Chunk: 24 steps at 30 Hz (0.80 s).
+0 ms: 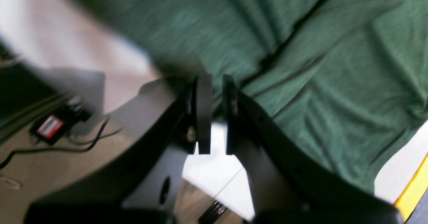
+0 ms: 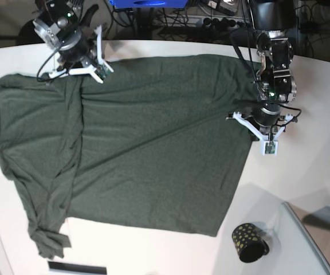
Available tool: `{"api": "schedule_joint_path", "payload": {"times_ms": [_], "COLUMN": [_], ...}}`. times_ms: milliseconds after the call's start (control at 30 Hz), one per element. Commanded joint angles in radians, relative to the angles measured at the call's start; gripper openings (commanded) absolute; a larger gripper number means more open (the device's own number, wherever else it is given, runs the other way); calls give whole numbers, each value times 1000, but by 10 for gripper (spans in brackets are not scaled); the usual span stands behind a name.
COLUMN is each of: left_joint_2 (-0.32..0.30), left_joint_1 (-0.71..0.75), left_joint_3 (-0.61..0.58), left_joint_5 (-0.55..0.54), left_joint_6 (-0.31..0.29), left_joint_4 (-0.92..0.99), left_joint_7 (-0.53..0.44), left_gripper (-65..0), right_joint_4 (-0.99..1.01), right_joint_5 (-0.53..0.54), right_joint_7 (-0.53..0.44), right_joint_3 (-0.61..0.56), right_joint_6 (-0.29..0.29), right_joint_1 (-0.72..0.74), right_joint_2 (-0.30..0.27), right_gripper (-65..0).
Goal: Layout the t-shirt on the table in an organized manner, then fold the t-shirt properly
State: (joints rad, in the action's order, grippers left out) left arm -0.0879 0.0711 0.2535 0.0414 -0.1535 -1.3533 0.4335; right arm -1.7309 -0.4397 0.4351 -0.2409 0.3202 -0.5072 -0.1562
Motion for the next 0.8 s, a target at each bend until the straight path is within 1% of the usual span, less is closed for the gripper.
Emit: {"api": "schedule_joint_path", "payload": {"times_ms": [0,233,367,500,567,700,767], "left_joint_2": [-6,-14,-14,-17,-31,-33,-34], "left_joint_1": [-1,-15,-24,-24,-21,-17,-17], "left_joint_3": [2,2,2,4,0,0,0], "left_joint_5": [1,1,2,2,2,2,2], "left_joint_6": [7,7,7,7,7,7,7], "left_joint_4": [-2,39,77,113,114,110,110], "left_joint_7": [-12,-14,-14,-14,-14,-14,-14], "left_gripper": [-650,-650,-650,-650,-650,-650,-650], "right_joint_4": [6,115,134,127,127,127,128], "right_joint_5": [2,2,2,2,2,2,2], "right_joint_7": [-3,-9,-9,-3,-3,-2,15], "right_joint_3": [4,5,5,5,5,5,5], "right_joint_6": [-10,-11,-11,-11,-11,-11,-11], "right_joint_1": [-3,37,37,-1,-20,-40,-46], "right_joint_2": [-3,-3,-3,-3,-4,-4,-4], "right_gripper": [-600,-600,-600,-600,-600,-600,-600]}}
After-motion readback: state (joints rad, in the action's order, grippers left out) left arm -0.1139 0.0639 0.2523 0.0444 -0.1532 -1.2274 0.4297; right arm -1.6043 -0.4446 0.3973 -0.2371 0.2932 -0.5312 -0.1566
